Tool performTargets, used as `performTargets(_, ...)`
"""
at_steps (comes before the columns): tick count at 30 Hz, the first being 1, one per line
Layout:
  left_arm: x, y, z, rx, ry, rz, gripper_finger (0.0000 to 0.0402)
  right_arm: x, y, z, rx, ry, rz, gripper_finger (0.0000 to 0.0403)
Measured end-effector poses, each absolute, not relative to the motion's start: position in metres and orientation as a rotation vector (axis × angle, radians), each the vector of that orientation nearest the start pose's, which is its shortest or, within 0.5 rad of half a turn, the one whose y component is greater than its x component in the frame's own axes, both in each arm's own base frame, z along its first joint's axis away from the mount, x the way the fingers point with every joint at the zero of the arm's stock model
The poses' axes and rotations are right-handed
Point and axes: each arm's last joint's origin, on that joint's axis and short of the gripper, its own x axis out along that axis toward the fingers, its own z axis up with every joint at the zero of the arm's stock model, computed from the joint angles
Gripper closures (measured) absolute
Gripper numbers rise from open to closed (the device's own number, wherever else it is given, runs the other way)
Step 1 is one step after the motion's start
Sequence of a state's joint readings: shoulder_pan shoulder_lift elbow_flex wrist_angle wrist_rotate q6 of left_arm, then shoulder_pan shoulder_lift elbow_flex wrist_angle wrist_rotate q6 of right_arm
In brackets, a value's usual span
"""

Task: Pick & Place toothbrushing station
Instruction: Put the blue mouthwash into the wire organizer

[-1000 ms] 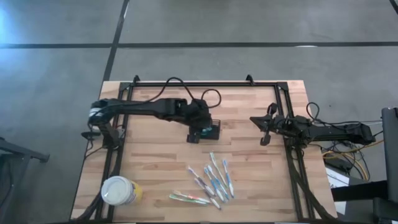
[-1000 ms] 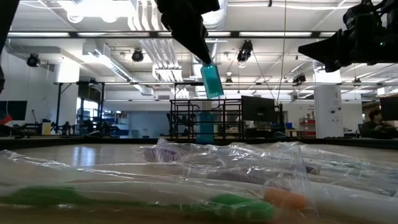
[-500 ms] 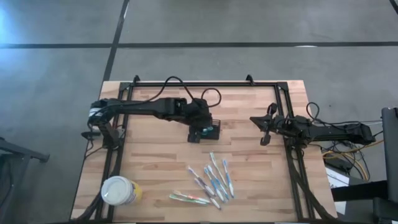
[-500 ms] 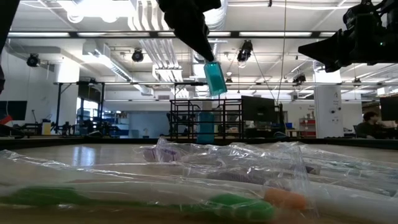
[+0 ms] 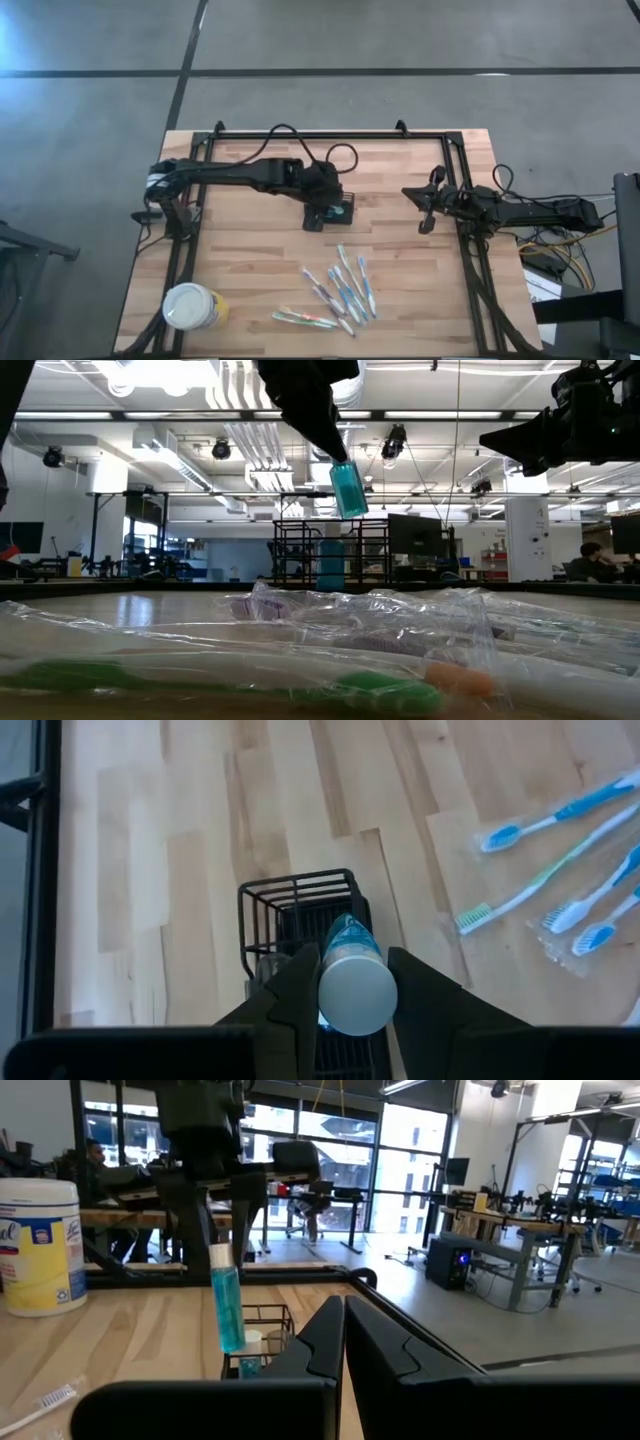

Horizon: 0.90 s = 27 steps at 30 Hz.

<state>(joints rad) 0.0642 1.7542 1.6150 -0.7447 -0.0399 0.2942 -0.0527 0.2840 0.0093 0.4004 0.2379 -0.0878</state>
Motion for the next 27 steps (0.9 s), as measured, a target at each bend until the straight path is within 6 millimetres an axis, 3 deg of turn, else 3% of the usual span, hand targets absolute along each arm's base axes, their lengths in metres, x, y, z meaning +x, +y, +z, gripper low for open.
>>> performTargets(27,0.387,0.028,0.286,0.258,0.993,-0.032,0.0303,0.113,-0.013,0.181,-0.069,-0.114,-0.295,0.0394)
